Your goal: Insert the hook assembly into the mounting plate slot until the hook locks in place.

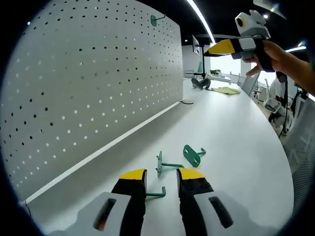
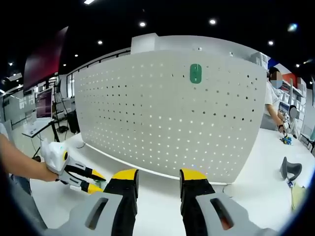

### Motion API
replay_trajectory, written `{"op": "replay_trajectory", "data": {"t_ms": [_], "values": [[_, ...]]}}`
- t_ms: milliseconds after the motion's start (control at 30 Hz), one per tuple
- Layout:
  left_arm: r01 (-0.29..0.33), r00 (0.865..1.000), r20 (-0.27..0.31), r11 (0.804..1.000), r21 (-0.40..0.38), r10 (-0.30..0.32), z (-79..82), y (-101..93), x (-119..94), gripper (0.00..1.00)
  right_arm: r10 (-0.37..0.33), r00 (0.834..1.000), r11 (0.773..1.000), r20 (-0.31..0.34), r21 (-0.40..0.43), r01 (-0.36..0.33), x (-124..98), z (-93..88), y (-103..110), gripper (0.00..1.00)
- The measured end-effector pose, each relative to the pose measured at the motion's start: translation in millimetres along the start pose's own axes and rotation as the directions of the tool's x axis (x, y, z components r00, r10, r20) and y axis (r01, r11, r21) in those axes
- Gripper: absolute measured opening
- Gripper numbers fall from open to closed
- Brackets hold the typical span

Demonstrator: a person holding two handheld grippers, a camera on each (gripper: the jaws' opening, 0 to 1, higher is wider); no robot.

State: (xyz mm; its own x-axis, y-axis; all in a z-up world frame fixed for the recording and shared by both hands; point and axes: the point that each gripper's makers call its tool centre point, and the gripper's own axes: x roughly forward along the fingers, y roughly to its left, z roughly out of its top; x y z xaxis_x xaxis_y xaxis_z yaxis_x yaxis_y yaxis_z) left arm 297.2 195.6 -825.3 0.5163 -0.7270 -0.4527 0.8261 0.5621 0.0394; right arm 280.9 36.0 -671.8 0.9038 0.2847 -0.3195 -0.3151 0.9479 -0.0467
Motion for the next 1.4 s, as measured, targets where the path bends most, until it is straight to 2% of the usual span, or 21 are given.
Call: {"op": "replay_trajectory", "data": {"t_ms": [367, 667, 933, 1100, 1233, 1400], "values": [[0.008, 1.000, -0.021, 1.000, 0.020, -0.008, -4.7, -2.7, 7, 0.20, 0.082, 0.996, 0.997, -0.039, -0.006, -0.083, 2, -11.8, 13, 0.31], [0.008, 1.000, -0.031, 0.999, 0.037, -0.007, -6.3, -2.6, 9, 0.17, 0.176, 0.983, 0.984, -0.057, 0.025, -0.175, 3, -21.5, 28, 0.32], [0.005, 1.000, -0.028, 0.999, 0.045, -0.004, -5.4, -1.6, 10, 0.14, 0.307, 0.943, 0.951, -0.129, 0.019, -0.308, 1, -40.5, 56, 0.37], [0.006, 1.000, -0.030, 0.999, 0.045, -0.005, -5.9, -2.9, 11, 0.13, 0.387, 0.906, 0.920, -0.174, 0.008, -0.391, -3, -50.9, 75, 0.46], [0.007, 0.999, -0.033, 0.999, 0.045, -0.005, -6.3, -3.8, 12, 0.13, 0.426, 0.883, 0.902, -0.197, 0.011, -0.433, -5, -56.8, 85, 0.51], [0.002, 0.999, -0.033, 0.999, 0.042, -0.001, -6.7, -3.0, 13, 0.11, 0.448, 0.871, 0.891, -0.204, 0.019, -0.454, -7, -60.1, 90, 0.55]]}}
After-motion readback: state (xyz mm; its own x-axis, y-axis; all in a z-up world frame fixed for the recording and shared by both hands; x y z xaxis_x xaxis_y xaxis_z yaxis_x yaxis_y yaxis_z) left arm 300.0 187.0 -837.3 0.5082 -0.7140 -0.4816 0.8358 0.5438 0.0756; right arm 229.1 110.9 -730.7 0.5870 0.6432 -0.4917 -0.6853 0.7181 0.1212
